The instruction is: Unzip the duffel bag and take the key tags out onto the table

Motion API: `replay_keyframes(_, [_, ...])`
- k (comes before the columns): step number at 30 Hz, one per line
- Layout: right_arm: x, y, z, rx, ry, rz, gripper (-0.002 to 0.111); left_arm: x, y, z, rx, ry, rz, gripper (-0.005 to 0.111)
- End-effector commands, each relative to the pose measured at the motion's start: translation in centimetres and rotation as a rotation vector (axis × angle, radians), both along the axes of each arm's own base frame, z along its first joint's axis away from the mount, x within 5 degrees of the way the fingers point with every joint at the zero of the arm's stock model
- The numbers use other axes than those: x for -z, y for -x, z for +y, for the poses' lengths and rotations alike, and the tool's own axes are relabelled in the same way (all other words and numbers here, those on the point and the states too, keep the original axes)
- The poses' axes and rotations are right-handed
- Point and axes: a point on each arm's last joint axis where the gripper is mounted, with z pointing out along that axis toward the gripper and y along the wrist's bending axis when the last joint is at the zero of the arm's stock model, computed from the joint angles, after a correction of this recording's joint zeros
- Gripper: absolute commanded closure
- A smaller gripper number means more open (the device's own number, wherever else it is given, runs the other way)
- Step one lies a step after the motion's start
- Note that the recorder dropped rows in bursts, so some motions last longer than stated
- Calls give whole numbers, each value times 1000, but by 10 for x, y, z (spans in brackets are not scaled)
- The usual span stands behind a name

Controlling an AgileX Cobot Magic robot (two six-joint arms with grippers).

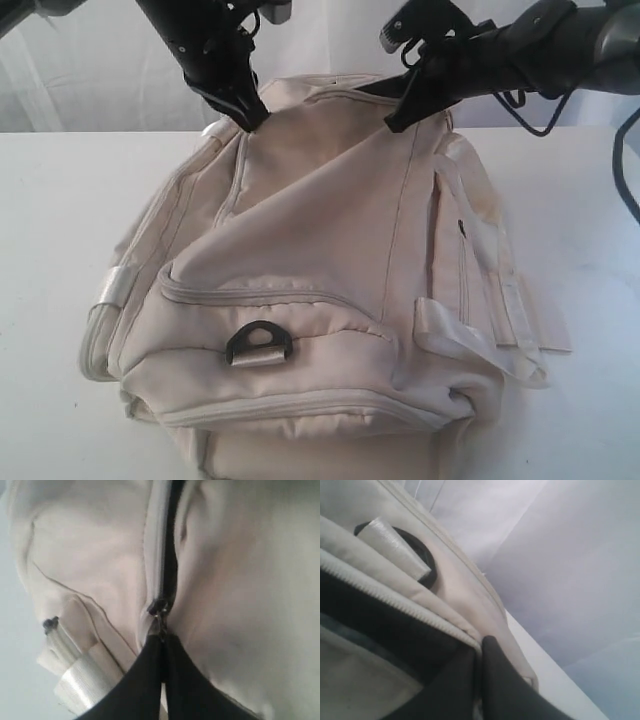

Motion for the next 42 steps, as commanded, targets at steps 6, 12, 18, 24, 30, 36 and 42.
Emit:
replay_keyframes(6, [-9, -22, -65, 220, -41, -54, 108, -8, 15, 13, -2, -32, 85, 107])
replay_keyframes(12, [-6, -23, -84, 264, -91, 18, 108, -24, 24, 14, 6, 7, 67, 107])
replay_keyframes(18, [-3, -25, -107, 322, -125, 72, 108, -20, 29, 14, 16, 22, 103, 107])
replay_keyframes(24, [-1, -25, -123, 349, -141, 105, 108, -2, 40, 19, 34, -23, 181, 107])
replay_keyframes(30, [0, -25, -123, 341, -141, 120, 108, 7, 55, 25, 47, -41, 239, 107])
replay_keyframes(36, [0, -24, -123, 340, -141, 122, 108, 6, 74, 31, 59, -35, 277, 107])
replay_keyframes(42, [0, -24, -123, 340, -141, 122, 108, 4, 94, 38, 62, -22, 316, 107])
